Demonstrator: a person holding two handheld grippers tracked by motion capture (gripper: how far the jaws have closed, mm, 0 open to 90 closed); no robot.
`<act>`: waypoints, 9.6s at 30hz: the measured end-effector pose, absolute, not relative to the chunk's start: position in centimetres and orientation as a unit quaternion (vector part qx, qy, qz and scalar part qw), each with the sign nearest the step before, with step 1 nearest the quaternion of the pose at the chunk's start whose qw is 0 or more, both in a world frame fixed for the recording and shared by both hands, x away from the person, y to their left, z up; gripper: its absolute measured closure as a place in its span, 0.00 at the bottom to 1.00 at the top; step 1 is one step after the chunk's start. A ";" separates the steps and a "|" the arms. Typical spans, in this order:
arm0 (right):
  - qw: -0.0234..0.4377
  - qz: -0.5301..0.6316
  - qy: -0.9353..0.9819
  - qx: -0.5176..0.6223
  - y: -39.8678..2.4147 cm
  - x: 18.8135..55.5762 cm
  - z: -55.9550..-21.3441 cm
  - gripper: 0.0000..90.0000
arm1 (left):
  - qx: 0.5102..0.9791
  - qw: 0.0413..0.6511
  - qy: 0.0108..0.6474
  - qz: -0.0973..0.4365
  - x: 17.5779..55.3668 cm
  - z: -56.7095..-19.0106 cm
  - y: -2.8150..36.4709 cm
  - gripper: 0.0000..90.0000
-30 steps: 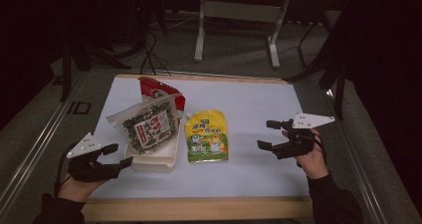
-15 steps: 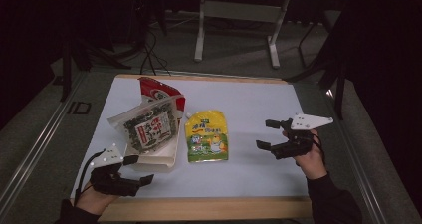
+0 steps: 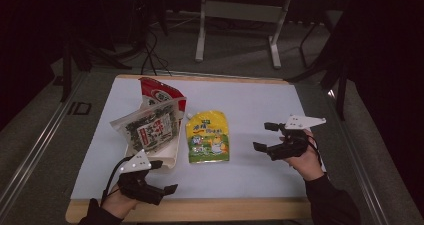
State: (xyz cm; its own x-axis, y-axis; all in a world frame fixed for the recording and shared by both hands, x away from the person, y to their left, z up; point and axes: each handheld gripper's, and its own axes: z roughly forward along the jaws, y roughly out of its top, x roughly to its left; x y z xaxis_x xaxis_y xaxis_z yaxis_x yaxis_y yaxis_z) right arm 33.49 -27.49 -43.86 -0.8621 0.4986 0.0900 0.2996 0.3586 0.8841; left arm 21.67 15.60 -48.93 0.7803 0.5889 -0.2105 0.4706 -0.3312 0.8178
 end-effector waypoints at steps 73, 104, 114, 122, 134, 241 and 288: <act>0.110 0.331 0.895 0.279 -14.2 49.9 -54.7 0.11 | 0.858 0.451 0.244 0.036 20.3 -52.9 10.3 0.05; 0.134 0.311 0.905 0.256 -13.8 48.9 -54.0 0.61 | 0.862 0.447 0.237 0.028 20.3 -53.2 9.9 0.05; 0.151 0.325 0.903 0.238 -13.9 49.5 -54.6 0.24 | 0.861 0.448 0.239 0.024 20.3 -53.3 9.9 0.05; 0.095 0.329 0.903 0.260 -14.2 50.7 -54.7 0.26 | 0.864 0.443 0.236 0.025 20.3 -53.4 9.9 0.05; 0.095 0.302 0.920 0.232 -13.4 50.0 -53.7 0.77 | 0.865 0.442 0.235 0.025 20.4 -53.5 9.8 0.05; 0.117 0.452 0.882 0.059 -18.7 32.2 -41.1 1.00 | 0.818 0.463 0.276 0.201 28.6 -45.5 11.0 0.96; 0.046 0.421 0.903 0.071 -18.2 35.7 -43.4 0.97 | 0.824 0.476 0.249 0.178 28.3 -45.6 11.7 1.00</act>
State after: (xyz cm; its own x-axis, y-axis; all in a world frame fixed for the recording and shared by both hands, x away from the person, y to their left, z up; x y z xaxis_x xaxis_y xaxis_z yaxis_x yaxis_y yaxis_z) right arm 35.70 -18.23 -43.42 -0.9857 0.1670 -0.0233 0.0895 0.6354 0.7669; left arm 28.27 11.70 -45.64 0.8124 0.5803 0.0569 0.2404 -0.4223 0.8740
